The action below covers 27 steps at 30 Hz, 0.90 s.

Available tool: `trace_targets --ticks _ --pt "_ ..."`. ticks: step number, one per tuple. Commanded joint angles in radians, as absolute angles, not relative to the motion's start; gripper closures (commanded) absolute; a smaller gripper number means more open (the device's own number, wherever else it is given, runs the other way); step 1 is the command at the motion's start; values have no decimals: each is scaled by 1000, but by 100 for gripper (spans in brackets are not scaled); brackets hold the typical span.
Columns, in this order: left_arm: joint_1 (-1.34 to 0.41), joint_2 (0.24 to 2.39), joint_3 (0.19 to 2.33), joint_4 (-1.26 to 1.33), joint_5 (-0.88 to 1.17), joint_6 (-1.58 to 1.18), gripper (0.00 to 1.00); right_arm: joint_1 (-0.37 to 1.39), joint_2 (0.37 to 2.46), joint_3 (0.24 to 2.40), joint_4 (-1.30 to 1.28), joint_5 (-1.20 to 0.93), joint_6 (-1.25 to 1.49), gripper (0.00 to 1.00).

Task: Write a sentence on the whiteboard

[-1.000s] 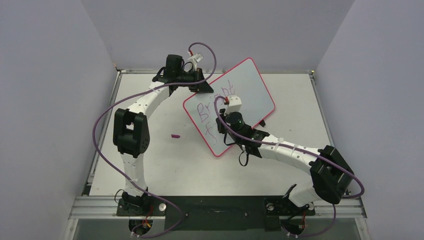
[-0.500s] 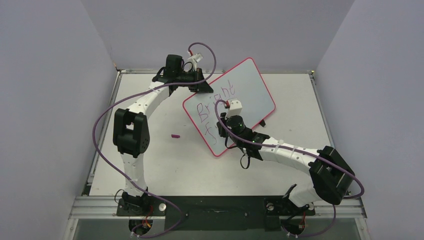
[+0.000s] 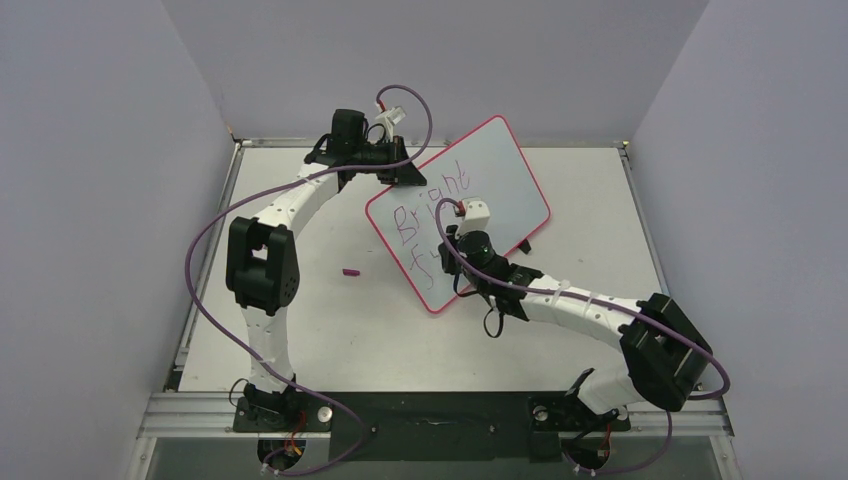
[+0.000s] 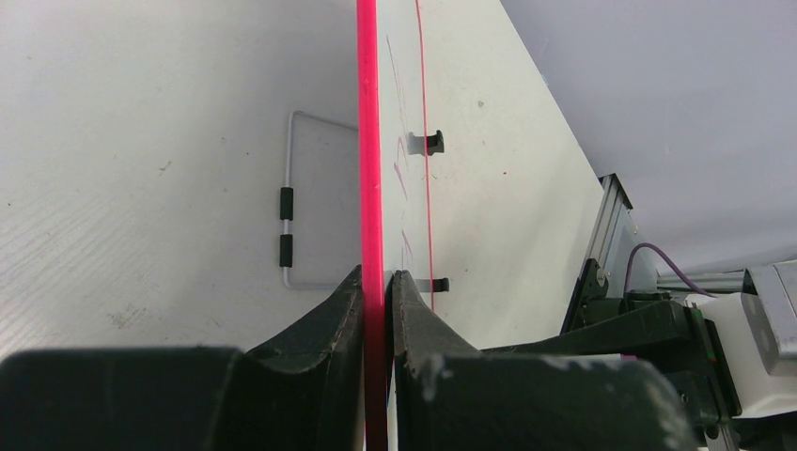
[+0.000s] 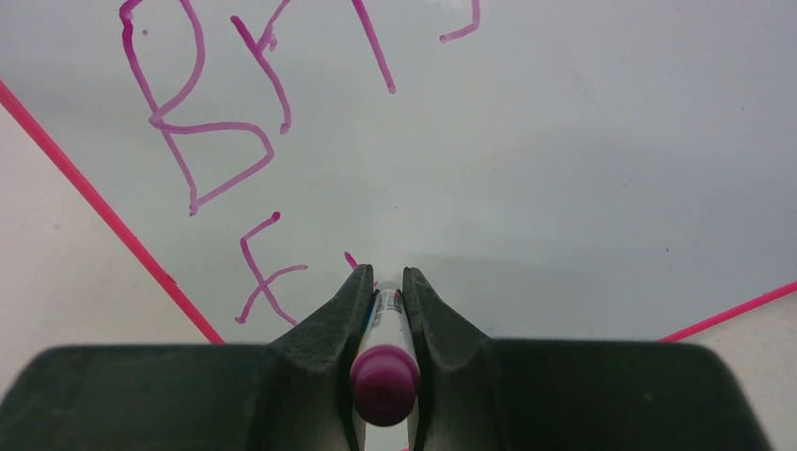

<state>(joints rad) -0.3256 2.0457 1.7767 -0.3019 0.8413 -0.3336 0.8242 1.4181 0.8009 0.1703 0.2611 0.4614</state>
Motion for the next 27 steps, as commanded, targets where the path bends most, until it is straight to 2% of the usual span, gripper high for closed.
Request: trace_targets --ticks 1,17,27 --pt "-341 1994 1782 -241 861 -282 100 792 1417 822 172 266 469 100" --pt "-342 1997 1784 -239 862 -285 100 741 1488 951 164 213 452 100" --pt "-341 1999 1785 -239 863 -285 100 736 1491 917 173 198 464 100"
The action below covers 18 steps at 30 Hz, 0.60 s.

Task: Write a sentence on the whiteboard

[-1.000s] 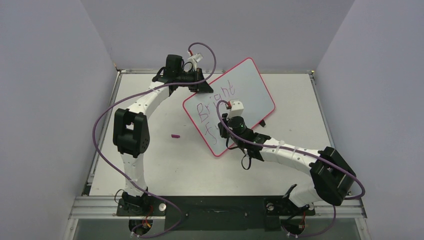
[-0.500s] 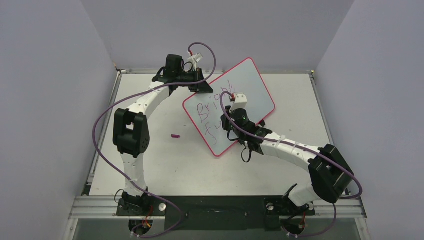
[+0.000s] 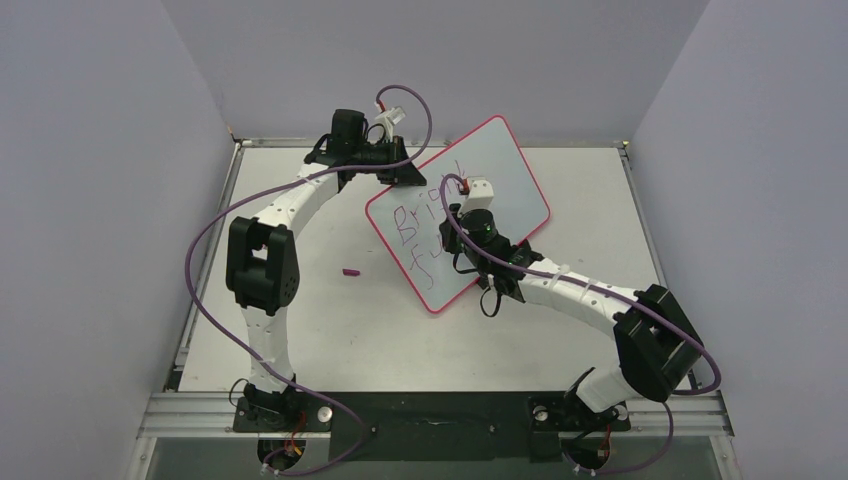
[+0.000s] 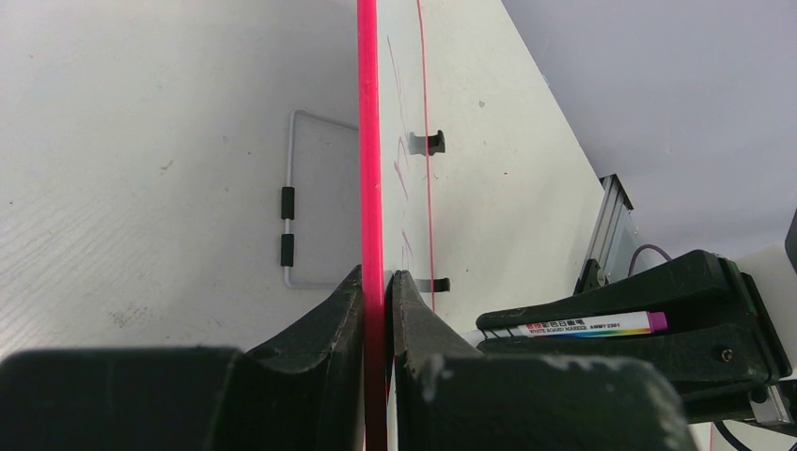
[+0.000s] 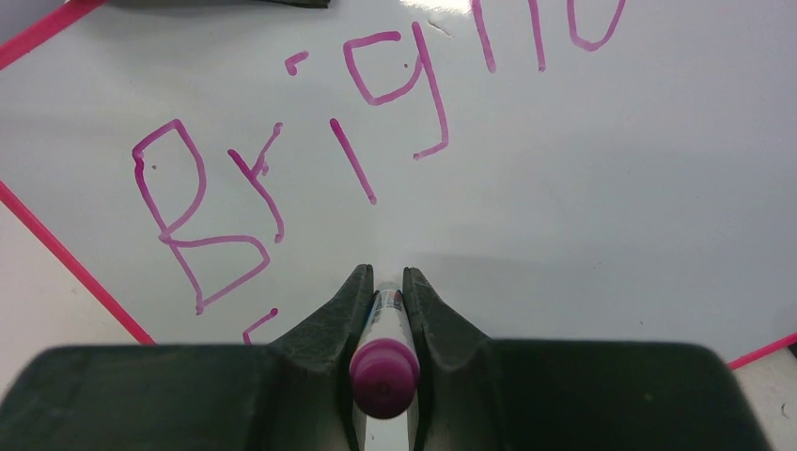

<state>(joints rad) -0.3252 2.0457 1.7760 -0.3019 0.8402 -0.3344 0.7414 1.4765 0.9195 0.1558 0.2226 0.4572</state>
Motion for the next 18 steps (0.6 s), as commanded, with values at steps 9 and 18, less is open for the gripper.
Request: trace_targets --ticks 9,18 --pt "-341 1999 1785 -237 865 -287 100 739 1462 855 178 184 488 100" --pt "-342 1998 1784 -237 864 -287 100 744 1433 815 171 186 497 100"
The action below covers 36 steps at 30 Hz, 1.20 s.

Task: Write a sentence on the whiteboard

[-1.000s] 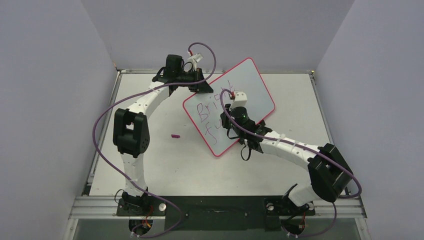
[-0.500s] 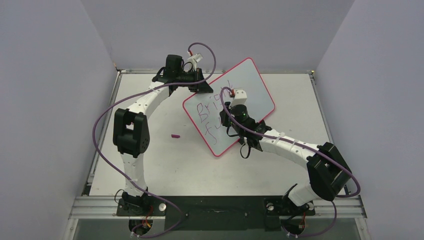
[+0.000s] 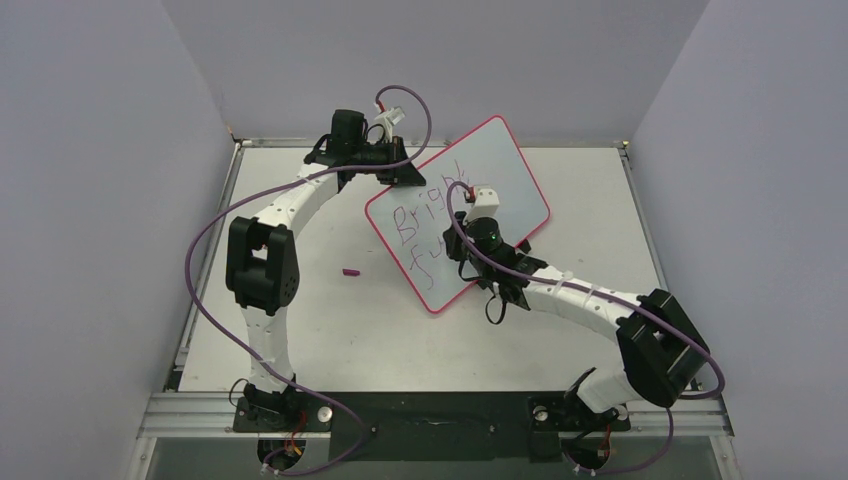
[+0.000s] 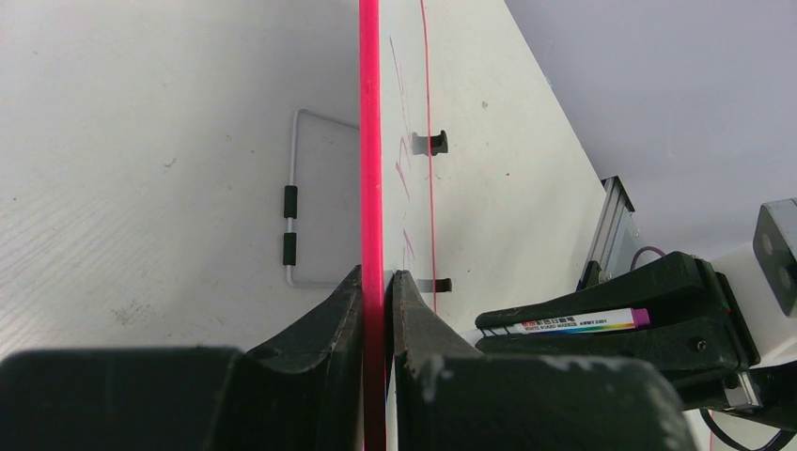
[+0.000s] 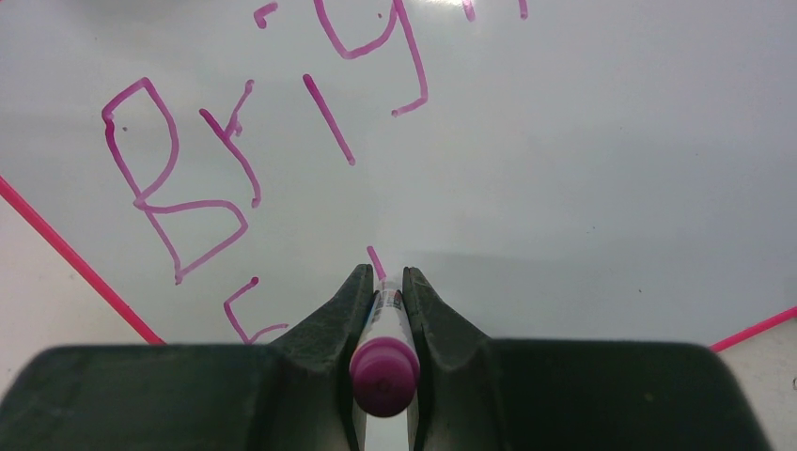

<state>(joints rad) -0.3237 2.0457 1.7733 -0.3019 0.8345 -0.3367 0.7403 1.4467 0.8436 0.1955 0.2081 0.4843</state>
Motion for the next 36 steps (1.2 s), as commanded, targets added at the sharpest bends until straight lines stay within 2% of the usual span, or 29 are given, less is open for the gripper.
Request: trace_targets --ticks 1,19,36 --pt "-341 1998 1784 -237 864 -287 100 744 1430 813 171 187 496 100" --pt "-341 1995 1784 -236 865 -288 100 731 1336 817 138 264 457 100" --pt "-341 1991 1779 -233 869 -290 100 695 1356 815 302 197 466 100"
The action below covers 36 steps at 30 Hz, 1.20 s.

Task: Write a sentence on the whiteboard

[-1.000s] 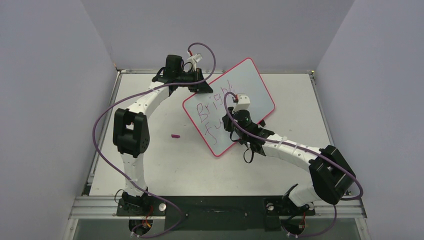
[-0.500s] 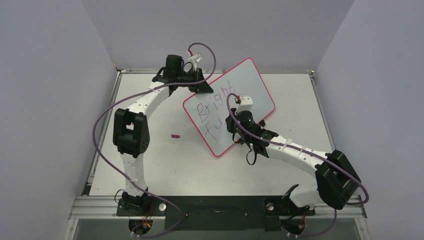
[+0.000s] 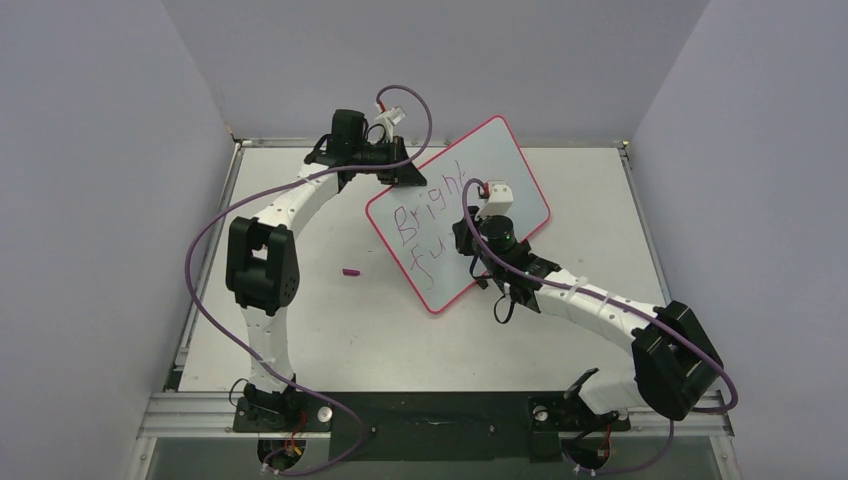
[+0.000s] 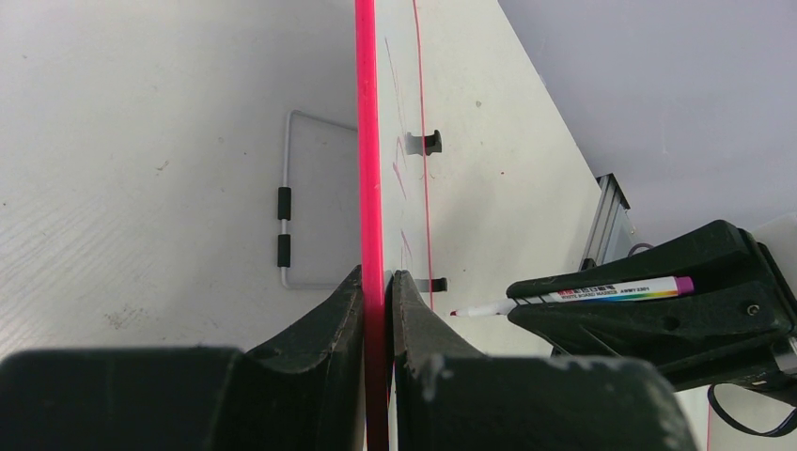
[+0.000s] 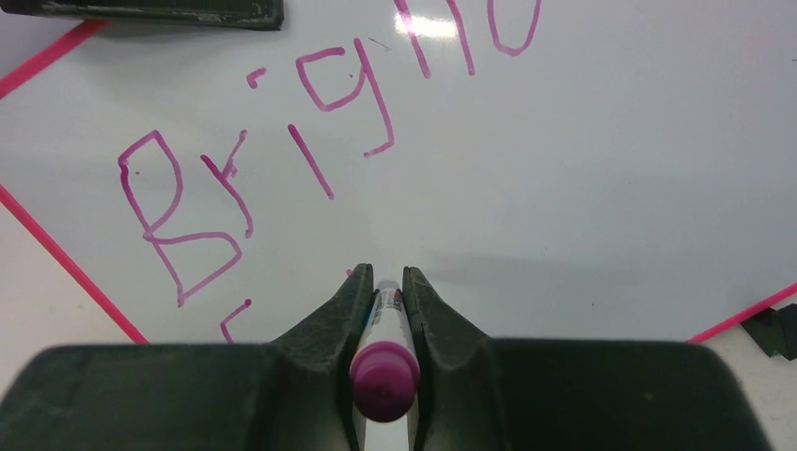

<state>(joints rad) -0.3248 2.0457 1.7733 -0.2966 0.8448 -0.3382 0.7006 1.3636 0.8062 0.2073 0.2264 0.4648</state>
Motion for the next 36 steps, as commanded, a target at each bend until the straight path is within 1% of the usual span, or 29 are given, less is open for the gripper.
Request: trace_targets --ticks 1,17,27,32,36 --pt "-341 1991 1778 -233 869 -290 100 695 1355 814 312 193 465 100" --pt "-339 1994 1779 -231 868 -291 100 682 1371 781 402 146 458 100" --pt "-339 1994 1778 -227 873 -293 100 678 1428 788 434 132 465 100" --pt "-339 1999 1779 -224 874 -297 100 667 1442 792 425 158 458 100" --pt "-339 1997 1777 -223 875 -298 100 656 1443 824 354 220 429 100"
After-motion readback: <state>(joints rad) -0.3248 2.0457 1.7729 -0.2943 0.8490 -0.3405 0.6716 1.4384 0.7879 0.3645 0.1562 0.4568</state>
